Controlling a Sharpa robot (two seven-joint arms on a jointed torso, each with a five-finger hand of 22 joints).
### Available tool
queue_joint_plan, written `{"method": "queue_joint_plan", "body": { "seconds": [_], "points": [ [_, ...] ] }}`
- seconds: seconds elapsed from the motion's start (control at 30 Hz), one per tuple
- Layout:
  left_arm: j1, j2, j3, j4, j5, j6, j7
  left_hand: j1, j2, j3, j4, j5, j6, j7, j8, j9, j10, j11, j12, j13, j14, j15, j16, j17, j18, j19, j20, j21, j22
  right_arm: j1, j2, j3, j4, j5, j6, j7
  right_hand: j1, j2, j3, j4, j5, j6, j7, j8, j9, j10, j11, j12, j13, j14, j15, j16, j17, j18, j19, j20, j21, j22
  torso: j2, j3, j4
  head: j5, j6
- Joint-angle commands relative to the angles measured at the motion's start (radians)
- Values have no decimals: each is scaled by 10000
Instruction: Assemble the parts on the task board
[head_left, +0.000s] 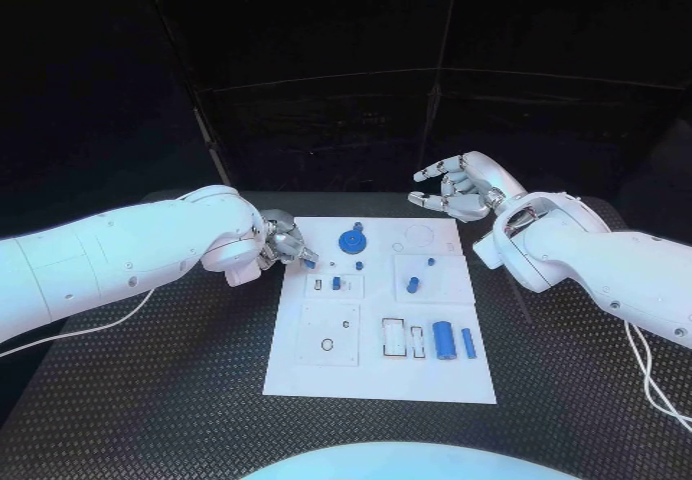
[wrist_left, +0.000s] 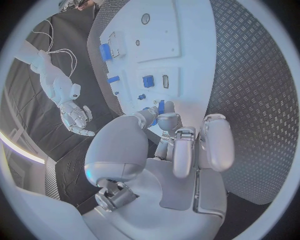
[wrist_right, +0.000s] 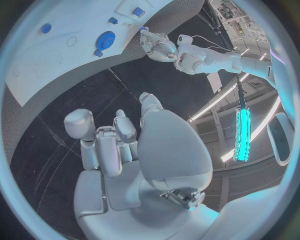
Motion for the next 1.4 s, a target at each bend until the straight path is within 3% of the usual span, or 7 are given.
{"method": "queue_joint_plan", "body": {
  "seconds": [0.03, 0.27, 0.53, 0.87, 1.4],
  "points": [
    [-89, -207, -5, 410, 160, -1036, 200, -129, -14, 1528, -1401, 74, -70, -36, 85, 17, 82, 6, -68, -18, 1037, -88, 31, 2634, -16, 66, -58, 21, 17, 16, 22, 5, -13, 18, 78, 90, 2, 26, 33, -43, 64, 37, -7, 49, -13, -58, -26, 15, -1, 666, -53, -56, 1040, 80, -51, -11, -67, -10, 2, -5, 1, 26, -3],
    [-378, -549, -17, 994, -336, -1587, 222, -374, -111, 1916, -1548, 82, -74, -59, 247, 48, 111, -16, -107, -106, 1037, -107, 31, 2634, -20, 80, -70, 32, 46, 14, 53, 2, -66, 28, 97, 94, 8, 26, 37, -43, 111, 36, -9, 54, -13, -56, -27, 19, 3, 666, -55, -58, 1037, 79, -47, -13, -66, -7, 6, -11, -12, 83, -35],
    [-635, -583, -31, 1284, -1078, -1759, 205, -460, -122, 2044, -1579, 82, -79, -66, 299, 40, 106, -23, -143, -167, 1037, -114, 31, 2634, -16, 77, -77, 18, 34, 12, 79, -2, -115, 33, 146, 91, 8, 26, 37, -43, 111, 36, -9, 54, -13, -56, -27, 19, 3, 666, -55, -58, 1037, 79, -47, -13, -66, -7, 16, -23, -20, 65, -54],
    [-706, -434, -36, 1221, -1842, -1409, 112, -488, -138, 2100, -1607, 82, -87, -69, 323, 36, 103, -27, -160, -197, 1037, -118, 31, 2634, -17, 79, -80, 19, 39, 11, 94, -5, -133, 45, 160, 100, 7, 27, 38, -40, 142, 35, -9, 56, -14, -70, -27, 7, -16, 663, -56, -64, 1027, 82, -56, -14, -74, -25, 15, -2, -21, 61, -89],
    [-733, -266, -45, 1107, -2471, -962, -5, -497, -149, 2128, -1630, 82, -95, -70, 336, 34, 91, -28, -181, -231, 1037, -121, 31, 2634, -14, 76, -82, 10, 29, 10, 81, -6, -154, 49, 230, 61, 2, 26, 37, -37, 150, 34, -9, 57, -14, -80, -27, -2, -29, 661, -56, -70, 1015, 85, -65, -14, -82, -43, 6, -7, -16, 57, -150]
  ]
}}
